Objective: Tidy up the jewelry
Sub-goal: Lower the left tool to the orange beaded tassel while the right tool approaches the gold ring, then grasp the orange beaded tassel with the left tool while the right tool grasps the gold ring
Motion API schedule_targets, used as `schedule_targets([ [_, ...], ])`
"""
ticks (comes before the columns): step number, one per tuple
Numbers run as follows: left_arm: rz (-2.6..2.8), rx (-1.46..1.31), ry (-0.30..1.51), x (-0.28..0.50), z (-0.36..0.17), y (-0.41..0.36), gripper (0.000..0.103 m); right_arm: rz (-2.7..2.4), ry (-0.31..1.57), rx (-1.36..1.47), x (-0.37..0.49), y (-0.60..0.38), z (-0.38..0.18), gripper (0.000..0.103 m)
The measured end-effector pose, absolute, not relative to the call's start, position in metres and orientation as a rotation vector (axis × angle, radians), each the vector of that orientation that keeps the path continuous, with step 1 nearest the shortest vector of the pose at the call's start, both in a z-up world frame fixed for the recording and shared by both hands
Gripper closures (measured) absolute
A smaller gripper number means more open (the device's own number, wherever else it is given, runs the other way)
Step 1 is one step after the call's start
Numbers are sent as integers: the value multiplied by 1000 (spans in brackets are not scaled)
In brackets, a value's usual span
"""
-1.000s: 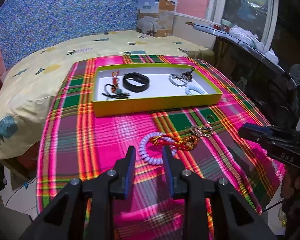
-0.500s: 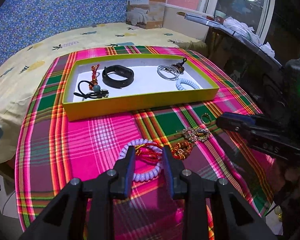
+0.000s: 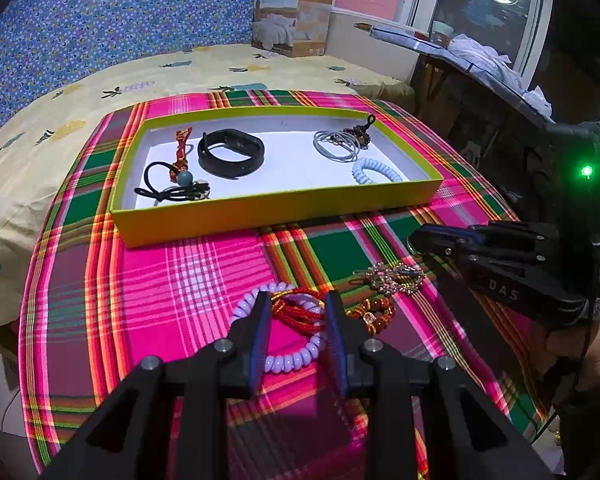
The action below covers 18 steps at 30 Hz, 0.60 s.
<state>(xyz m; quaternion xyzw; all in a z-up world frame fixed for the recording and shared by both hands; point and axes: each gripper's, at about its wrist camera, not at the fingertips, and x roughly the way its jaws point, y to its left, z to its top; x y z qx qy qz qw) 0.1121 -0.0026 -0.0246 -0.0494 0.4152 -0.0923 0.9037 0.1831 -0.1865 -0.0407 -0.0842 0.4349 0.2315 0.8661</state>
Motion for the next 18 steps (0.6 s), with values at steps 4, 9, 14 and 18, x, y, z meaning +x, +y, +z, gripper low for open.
schedule_targets([
  [4,-184,-98,858,112,-25,-2,98,479,905,-172,182,-189,-40,99],
  [9,-182,-95,844,107,-22,-3,103,475,897,-158,179,-193,-38,100],
  [14,-191,-90,818,100,-12,-5,103,470,888,-140,172,-200,-35,100],
  [18,-195,-88,792,96,-2,-5,103,465,878,-128,166,-206,-31,100],
])
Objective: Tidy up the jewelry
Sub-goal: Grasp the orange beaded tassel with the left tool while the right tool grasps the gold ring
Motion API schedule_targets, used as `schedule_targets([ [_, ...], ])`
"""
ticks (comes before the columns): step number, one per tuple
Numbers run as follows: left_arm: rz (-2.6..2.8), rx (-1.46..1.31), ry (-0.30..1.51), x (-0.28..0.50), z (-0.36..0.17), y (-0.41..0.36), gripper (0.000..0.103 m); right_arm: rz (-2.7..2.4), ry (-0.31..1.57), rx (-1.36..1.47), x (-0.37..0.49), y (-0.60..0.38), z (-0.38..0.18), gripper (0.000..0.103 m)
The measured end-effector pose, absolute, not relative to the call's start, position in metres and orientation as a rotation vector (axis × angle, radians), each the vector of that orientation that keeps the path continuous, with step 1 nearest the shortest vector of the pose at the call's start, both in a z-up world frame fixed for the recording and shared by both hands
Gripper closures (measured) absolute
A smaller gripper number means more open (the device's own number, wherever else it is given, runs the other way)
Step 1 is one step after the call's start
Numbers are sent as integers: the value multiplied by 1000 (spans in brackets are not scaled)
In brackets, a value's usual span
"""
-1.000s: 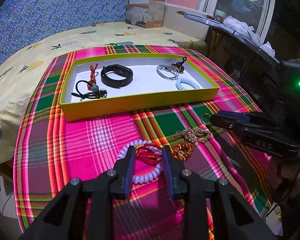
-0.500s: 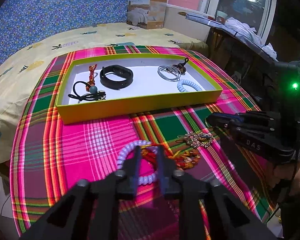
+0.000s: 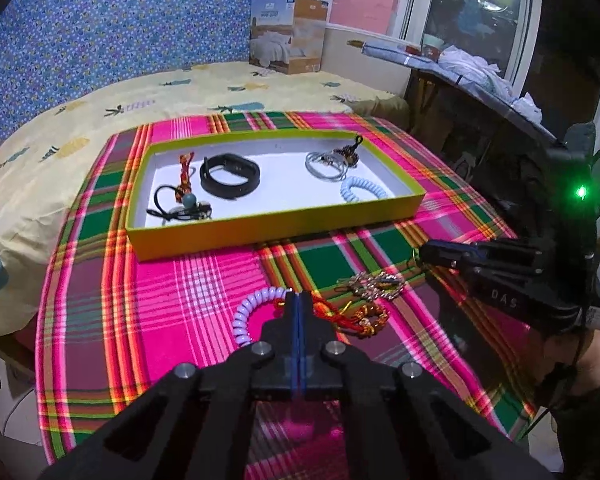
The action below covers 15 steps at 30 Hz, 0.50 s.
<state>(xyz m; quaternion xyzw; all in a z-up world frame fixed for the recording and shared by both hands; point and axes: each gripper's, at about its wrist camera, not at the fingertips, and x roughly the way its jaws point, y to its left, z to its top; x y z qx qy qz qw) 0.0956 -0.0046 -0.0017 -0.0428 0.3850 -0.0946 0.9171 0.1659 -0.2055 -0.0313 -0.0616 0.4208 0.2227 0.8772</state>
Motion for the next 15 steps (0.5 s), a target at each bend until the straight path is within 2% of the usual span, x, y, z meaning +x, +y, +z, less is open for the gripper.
schedule_targets([
  [7,-271,-47,797,94,4,-11,102,467,868,-110,156,-211,-26,100],
  [8,-280,-23,802,94,3,-15,98,467,868,-107,155,-211,-26,100],
  [10,-305,19,809,95,0,-22,79,468,868,-103,153,-212,-26,100],
  [11,-311,40,807,95,-2,-25,64,468,868,-102,152,-213,-26,100],
  [12,-315,67,804,96,-3,-28,59,467,868,-100,151,-214,-26,100],
  [15,-337,126,805,96,-6,-36,58,464,869,-92,149,-217,-27,100],
])
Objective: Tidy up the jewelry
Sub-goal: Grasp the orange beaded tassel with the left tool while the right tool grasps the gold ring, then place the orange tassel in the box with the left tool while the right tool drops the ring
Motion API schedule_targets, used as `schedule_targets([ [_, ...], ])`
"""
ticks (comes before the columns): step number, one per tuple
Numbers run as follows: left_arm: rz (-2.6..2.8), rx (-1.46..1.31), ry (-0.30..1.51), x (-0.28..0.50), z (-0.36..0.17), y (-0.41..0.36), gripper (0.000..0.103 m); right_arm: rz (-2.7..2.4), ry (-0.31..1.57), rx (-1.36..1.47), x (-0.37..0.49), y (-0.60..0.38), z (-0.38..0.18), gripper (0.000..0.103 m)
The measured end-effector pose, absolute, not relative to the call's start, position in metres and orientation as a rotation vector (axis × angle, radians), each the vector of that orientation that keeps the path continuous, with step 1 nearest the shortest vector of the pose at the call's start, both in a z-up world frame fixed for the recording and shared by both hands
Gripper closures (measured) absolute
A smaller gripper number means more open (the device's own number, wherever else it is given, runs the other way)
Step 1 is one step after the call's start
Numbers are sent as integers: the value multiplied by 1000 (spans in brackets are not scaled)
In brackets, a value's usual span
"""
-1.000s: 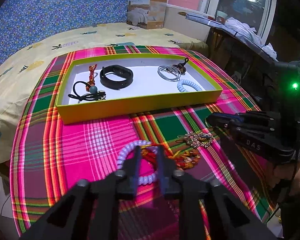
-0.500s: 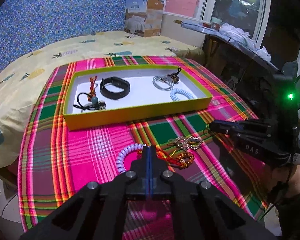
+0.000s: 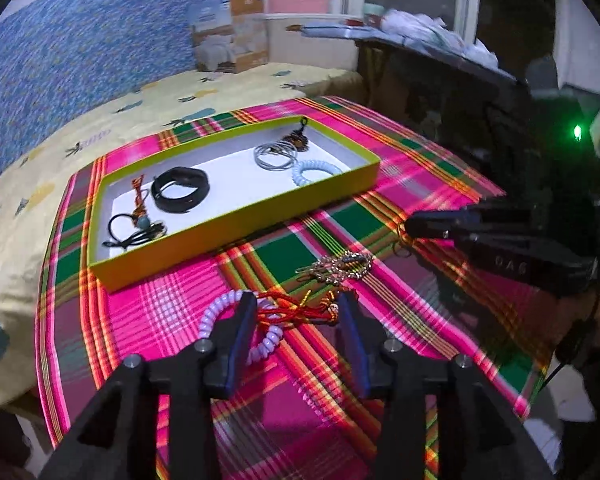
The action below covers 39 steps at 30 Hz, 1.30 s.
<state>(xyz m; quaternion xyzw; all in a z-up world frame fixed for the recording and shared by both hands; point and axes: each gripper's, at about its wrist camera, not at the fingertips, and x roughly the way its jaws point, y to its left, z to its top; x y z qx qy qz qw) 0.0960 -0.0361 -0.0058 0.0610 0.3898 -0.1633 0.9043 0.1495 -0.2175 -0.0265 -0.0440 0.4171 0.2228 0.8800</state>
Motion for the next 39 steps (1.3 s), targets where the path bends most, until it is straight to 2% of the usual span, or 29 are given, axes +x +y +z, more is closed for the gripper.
schedule_targets([
  [14,-462,354,834,106,-27,-72,58,434,877,-58,145,-239,-29,100],
  [16,-469,345,845,107,-26,-72,63,431,876,-54,144,-241,-29,100],
  [18,-498,312,858,105,-27,-72,82,429,876,-49,144,-244,-29,100],
  [21,-495,317,849,98,-27,-76,88,428,874,-44,143,-245,-28,100],
  [26,-478,265,843,95,-25,-73,90,429,866,-44,141,-246,-25,100],
  [28,-469,230,830,92,-21,-69,95,430,860,-44,139,-246,-23,100],
  [39,-410,55,772,93,4,-41,95,440,830,-50,136,-241,-11,100],
])
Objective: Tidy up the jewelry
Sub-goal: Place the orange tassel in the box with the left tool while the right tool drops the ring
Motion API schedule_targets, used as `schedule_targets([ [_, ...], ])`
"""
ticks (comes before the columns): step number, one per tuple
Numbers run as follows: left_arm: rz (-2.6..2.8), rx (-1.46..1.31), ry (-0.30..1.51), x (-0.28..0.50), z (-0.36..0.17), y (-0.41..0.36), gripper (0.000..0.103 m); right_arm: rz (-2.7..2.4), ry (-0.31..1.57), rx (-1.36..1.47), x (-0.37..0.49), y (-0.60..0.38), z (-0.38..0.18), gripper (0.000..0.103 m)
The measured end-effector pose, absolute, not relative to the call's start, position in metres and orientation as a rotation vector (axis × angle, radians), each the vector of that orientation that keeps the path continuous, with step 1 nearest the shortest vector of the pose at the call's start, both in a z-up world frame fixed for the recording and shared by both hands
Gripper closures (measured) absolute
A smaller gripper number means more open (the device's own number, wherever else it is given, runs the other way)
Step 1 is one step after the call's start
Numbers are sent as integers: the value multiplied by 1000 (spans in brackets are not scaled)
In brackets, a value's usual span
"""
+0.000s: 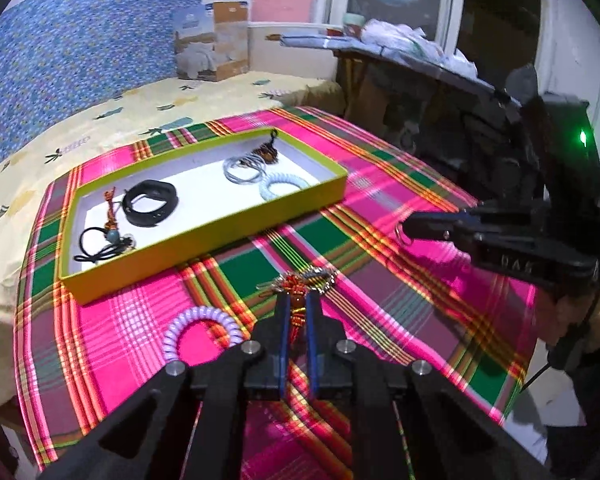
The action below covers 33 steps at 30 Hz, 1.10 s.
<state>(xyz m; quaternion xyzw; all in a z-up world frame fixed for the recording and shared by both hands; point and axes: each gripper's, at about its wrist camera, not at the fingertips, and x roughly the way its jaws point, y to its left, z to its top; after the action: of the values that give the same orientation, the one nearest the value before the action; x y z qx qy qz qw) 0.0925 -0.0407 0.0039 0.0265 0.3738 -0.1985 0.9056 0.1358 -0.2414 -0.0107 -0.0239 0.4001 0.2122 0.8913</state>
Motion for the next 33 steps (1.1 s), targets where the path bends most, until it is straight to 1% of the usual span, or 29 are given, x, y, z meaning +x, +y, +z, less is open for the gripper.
schedule_targets([
  [11,-365,-8,708,112,44,-15,95,476,770,-65,146,-229,18,100],
  [18,-327,0,700,141,54,-7,95,518,741,-51,167,-218,33,100],
  [26,-288,5,725,180,47,3,95,529,752,-60,206,-203,33,100],
  [33,-263,2,786,205,22,10,95,511,831,-99,242,-189,6,100],
])
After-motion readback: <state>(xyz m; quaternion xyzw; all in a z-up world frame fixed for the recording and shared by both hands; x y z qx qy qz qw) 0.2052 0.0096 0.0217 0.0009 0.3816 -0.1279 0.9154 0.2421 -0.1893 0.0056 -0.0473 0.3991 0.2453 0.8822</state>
